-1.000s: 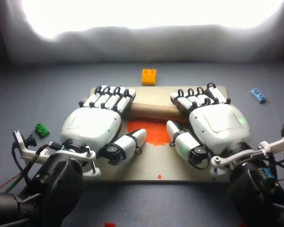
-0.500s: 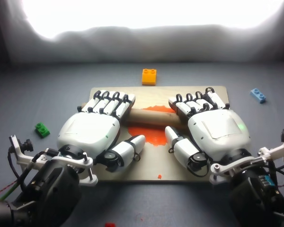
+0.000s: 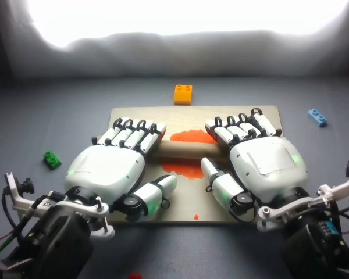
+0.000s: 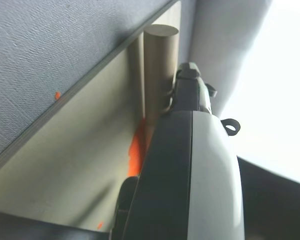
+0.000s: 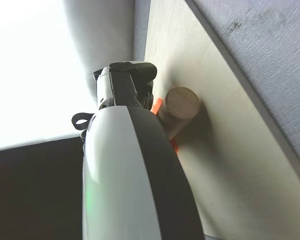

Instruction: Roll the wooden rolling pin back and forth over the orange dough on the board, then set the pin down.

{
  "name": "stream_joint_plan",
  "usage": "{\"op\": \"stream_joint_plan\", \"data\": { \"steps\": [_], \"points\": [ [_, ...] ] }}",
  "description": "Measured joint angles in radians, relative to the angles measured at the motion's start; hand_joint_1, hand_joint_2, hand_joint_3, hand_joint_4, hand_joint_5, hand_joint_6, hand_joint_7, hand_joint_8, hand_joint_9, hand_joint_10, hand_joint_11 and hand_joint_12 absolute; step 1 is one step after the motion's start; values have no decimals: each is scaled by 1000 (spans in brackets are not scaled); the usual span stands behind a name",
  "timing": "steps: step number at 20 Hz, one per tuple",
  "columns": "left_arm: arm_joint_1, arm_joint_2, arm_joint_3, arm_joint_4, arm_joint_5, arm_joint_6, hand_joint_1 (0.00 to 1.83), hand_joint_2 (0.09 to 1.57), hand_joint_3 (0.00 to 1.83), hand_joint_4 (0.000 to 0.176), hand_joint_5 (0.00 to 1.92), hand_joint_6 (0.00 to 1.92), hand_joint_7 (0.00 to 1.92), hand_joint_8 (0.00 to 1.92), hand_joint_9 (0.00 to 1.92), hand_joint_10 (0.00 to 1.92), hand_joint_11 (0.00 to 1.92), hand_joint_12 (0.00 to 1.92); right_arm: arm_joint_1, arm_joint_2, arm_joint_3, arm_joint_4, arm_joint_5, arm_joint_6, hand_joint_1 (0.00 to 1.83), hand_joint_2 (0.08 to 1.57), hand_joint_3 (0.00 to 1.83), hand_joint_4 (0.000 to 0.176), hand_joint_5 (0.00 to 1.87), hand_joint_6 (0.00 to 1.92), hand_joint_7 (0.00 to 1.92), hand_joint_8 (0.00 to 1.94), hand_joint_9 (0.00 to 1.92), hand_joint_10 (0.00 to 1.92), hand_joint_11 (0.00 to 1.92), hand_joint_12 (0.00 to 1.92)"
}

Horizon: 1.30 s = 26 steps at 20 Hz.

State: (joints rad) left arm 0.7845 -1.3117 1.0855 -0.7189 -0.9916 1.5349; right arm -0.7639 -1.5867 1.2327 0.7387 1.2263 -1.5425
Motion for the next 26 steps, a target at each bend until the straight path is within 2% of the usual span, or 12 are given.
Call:
{"op": "stream_joint_plan", "data": {
  "steps": [7,11,19,22,26],
  "points": [
    [11,17,-35,-1,-9,2,0,1507,1,0,255,4,364,2,314,9,0,536,-14,0,-29,4,8,-8,0,1571,94,0,387,10,436,5,392,16,0,1102],
    [32,32,-55,-3,-24,4,0,1503,0,0,239,1,341,0,291,1,0,456,-21,0,-35,-1,18,-16,0,1571,111,0,384,7,429,0,382,11,0,1065],
    [74,39,-90,5,-58,5,0,1504,0,0,258,5,362,5,313,6,0,536,-37,0,-59,3,47,-34,0,1571,123,0,368,1,426,3,381,10,0,1034],
    [74,39,-93,11,-60,5,0,1506,0,0,252,1,354,0,296,0,0,485,-40,0,-62,2,51,-43,0,1571,118,0,376,4,428,4,382,10,0,1033],
    [74,41,-105,32,-59,3,0,1505,0,0,250,0,347,1,299,4,0,507,-44,2,-76,-2,66,-58,0,1571,119,0,386,8,431,5,388,12,0,1038]
  ]
}}
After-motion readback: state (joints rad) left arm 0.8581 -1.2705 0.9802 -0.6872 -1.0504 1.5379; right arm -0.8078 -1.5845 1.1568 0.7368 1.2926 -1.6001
